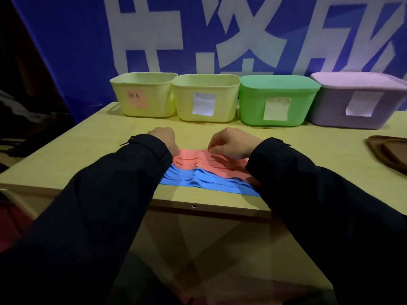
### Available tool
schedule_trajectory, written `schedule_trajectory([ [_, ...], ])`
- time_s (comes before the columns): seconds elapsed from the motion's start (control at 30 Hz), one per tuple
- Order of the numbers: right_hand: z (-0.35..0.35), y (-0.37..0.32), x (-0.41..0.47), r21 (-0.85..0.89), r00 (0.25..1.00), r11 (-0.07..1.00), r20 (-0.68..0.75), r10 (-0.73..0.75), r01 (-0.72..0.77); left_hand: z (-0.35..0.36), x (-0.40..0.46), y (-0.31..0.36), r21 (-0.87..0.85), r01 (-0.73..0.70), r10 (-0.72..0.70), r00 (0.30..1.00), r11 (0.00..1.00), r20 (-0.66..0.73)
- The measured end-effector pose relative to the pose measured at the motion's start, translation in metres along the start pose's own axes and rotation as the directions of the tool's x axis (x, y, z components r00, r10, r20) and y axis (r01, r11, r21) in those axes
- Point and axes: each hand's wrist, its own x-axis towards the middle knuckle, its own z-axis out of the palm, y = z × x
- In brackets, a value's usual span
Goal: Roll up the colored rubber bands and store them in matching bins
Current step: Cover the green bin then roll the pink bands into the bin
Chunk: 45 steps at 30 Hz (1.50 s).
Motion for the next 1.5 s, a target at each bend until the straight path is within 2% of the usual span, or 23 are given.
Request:
schedule_trajectory([
  [0.17,0.001,0.005,-0.01,0.0,1.0,1.0,-0.01,0.005,-0.005,0.002,0.002,0.011,-0.15,-0.122,0.098,0.983,0.981,-0.158],
  [0.23,-0.001,0.009,-0.014,0.001,0.998,1.0,-0.063,0.01,-0.01,-0.003,0.001,0.019,-0.235,-0.195,0.134,0.958,0.952,-0.253],
  [0.37,-0.016,0.019,-0.021,0.109,0.959,0.993,-0.274,0.072,-0.043,-0.02,-0.006,0.043,-0.318,-0.449,0.265,0.835,0.835,-0.483],
  [0.43,-0.027,0.023,-0.025,0.199,0.917,0.979,-0.385,0.105,-0.028,-0.031,-0.013,0.059,-0.411,-0.565,0.301,0.78,0.715,-0.549],
  [0.5,-0.041,0.024,-0.031,0.373,0.871,0.926,-0.474,0.129,0.066,-0.045,-0.02,0.075,-0.543,-0.647,0.296,0.746,0.536,-0.596],
  [0.6,-0.07,0.015,-0.044,0.618,0.814,0.731,-0.56,0.153,0.289,-0.068,-0.032,0.097,-0.661,-0.695,0.284,0.719,0.284,-0.634],
  [0.7,-0.098,-0.003,-0.058,0.688,0.78,0.595,-0.605,0.156,0.415,-0.092,-0.04,0.117,-0.675,-0.722,0.276,0.687,0.154,-0.672],
  [0.8,-0.111,-0.01,-0.061,0.666,0.746,0.606,-0.643,0.171,0.436,-0.103,-0.035,0.131,-0.671,-0.726,0.315,0.678,0.147,-0.664],
  [0.9,-0.101,0.0,-0.054,0.686,0.76,0.615,-0.616,0.207,0.389,-0.086,-0.021,0.139,-0.676,-0.703,0.363,0.702,0.22,-0.612],
  [0.97,-0.085,0.013,-0.05,0.727,0.777,0.592,-0.577,0.253,0.347,-0.065,-0.01,0.14,-0.707,-0.668,0.363,0.734,0.233,-0.574],
  [1.07,-0.06,0.033,-0.044,0.757,0.789,0.594,-0.529,0.311,0.274,-0.033,0.002,0.141,-0.777,-0.593,0.359,0.786,0.212,-0.503],
  [1.2,-0.033,0.053,-0.036,0.792,0.767,0.568,-0.502,0.398,0.224,0.0,0.014,0.145,-0.852,-0.497,0.25,0.857,0.166,-0.451],
  [1.3,-0.019,0.065,-0.029,0.789,0.779,0.567,-0.502,0.377,0.234,0.025,0.02,0.145,-0.863,-0.478,0.216,0.871,0.161,-0.442],
  [1.37,-0.017,0.071,-0.025,0.773,0.773,0.575,-0.529,0.351,0.269,0.037,0.026,0.144,-0.874,-0.47,0.238,0.869,0.124,-0.434],
  [1.5,-0.027,0.073,-0.018,0.753,0.761,0.591,-0.555,0.335,0.289,0.04,0.032,0.145,-0.864,-0.49,0.239,0.857,0.112,-0.456],
])
